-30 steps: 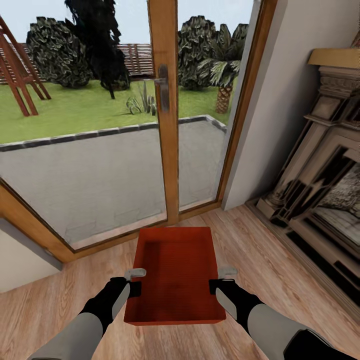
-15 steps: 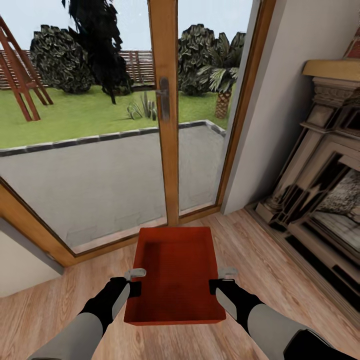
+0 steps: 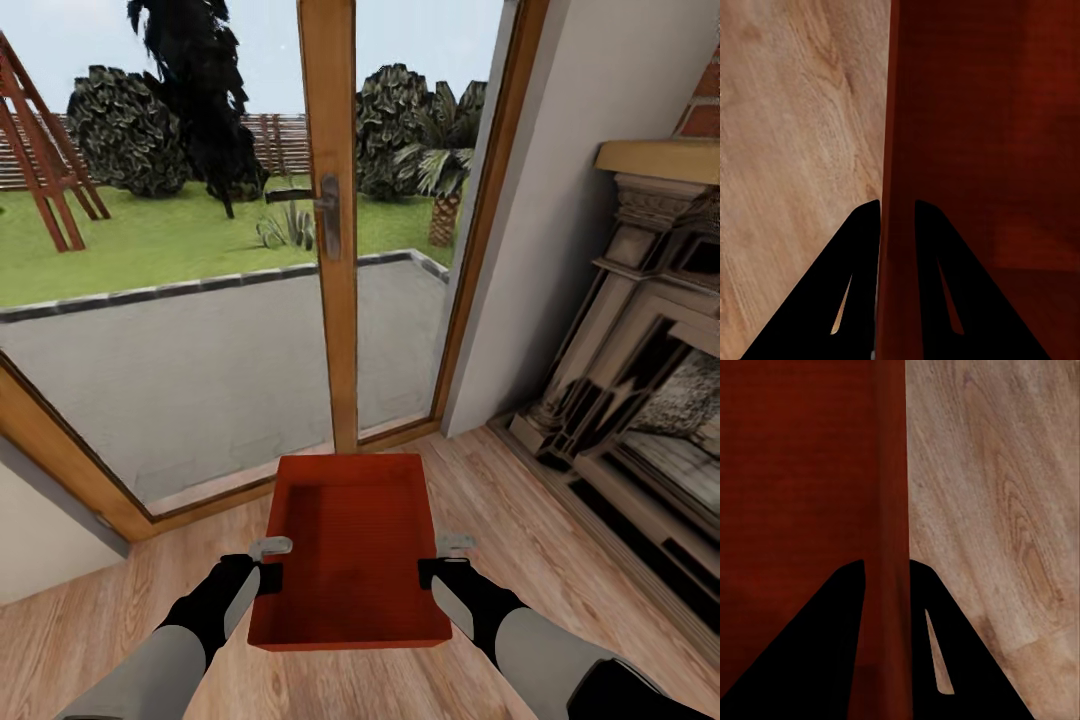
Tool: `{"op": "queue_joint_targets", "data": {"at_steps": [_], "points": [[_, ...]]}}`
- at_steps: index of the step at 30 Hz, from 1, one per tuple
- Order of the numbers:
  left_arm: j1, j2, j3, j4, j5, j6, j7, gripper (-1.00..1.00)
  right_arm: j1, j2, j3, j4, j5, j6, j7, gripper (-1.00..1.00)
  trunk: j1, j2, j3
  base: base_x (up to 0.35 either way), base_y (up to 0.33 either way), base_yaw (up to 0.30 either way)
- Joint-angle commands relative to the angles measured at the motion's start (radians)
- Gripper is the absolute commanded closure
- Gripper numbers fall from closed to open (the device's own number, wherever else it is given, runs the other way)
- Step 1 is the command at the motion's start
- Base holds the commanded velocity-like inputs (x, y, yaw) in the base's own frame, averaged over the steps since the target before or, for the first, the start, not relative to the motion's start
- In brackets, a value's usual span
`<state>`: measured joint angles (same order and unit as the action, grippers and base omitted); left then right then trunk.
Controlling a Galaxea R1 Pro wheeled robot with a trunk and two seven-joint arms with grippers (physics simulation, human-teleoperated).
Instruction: Move the two storage containers from the living room to the garage. In the garage, place one container on the floor and stack the other container on top of it (either order is fine).
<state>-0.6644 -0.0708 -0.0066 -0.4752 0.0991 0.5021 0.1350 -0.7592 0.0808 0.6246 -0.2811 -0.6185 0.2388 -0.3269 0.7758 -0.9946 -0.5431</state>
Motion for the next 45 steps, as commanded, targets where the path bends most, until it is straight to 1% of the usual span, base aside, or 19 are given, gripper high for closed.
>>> {"op": "queue_joint_targets", "data": {"at_steps": [1,45], "points": [[0.000,0.003,-0.002,0.037,-0.018,0.008,0.037,1.00,-0.002,-0.001,0.001,-0.006,0.014,0.002,-0.007,1.00,-0.004,0.007,0.004,0.000,0.000,0.000],[0.000,0.003,-0.001,0.037,-0.018,0.007,0.037,1.00,-0.002,-0.001,0.001,-0.006,0.014,0.002,-0.009,1.00,-0.173,0.315,0.209,0.000,0.000,0.000]]}}
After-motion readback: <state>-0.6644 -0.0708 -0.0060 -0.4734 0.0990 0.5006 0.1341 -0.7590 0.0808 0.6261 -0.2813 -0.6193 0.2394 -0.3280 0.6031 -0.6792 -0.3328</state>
